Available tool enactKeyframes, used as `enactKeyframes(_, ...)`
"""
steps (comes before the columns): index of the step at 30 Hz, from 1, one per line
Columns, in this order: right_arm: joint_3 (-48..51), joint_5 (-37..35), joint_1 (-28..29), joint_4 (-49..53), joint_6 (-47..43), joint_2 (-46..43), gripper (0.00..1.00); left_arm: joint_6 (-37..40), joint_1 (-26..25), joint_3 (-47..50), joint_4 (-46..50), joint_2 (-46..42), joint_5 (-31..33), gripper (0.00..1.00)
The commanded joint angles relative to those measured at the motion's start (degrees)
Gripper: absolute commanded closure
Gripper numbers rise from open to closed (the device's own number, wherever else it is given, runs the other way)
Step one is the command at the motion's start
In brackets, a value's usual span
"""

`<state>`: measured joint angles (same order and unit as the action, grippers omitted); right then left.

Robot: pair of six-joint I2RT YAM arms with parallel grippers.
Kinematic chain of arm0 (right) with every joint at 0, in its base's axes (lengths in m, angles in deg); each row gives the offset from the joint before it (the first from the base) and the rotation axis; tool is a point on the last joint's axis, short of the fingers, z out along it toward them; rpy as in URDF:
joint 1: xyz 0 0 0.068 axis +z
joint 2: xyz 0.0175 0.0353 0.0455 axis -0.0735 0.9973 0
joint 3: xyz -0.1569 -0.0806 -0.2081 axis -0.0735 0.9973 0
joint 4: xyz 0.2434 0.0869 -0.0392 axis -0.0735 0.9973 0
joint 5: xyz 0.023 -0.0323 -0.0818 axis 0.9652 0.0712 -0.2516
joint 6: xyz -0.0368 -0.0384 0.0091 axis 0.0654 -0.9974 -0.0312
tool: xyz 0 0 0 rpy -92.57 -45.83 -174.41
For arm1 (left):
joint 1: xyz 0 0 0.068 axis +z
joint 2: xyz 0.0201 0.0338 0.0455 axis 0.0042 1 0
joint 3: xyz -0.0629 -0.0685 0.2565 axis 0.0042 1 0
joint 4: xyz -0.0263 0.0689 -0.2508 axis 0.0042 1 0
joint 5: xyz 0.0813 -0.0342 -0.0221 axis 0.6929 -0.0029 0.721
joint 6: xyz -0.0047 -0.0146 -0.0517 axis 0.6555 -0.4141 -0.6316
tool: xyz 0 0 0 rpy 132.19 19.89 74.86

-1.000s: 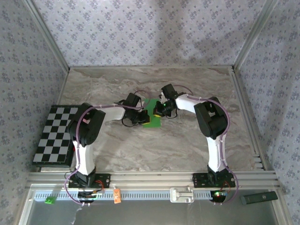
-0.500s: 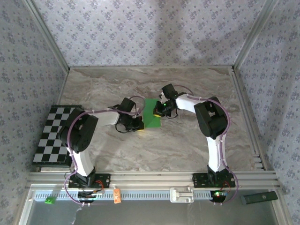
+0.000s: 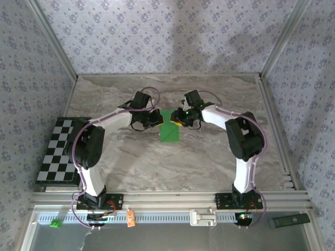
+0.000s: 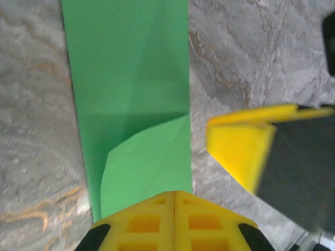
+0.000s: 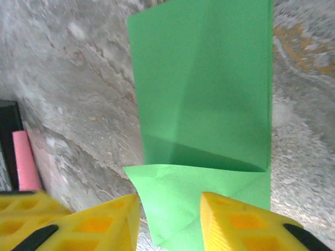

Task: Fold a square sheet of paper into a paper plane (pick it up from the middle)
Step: Fold the triangle a second time at the center of the table.

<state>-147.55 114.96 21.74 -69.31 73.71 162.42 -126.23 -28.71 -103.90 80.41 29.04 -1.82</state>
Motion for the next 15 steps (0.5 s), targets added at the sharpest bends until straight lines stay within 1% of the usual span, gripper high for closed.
enactKeyframes(1,3.70,-2.39,-0.90,-1.42,4.15,-2.46,0.60,-1.86,-1.22,-2.62,0.29,3.82,0.80,0.96)
enactKeyframes(8,6.75,-4.13,-1.11,-1.84,5.97,-3.44,0.57,-2.89,-2.68,-3.87,-0.49,6.01,2.21,0.96)
enactKeyframes(15,6.50,-4.54,-0.41,-1.77,8.00,-2.73,0.53,-6.74,-2.83,-1.20,-1.06,5.92,7.89,0.97)
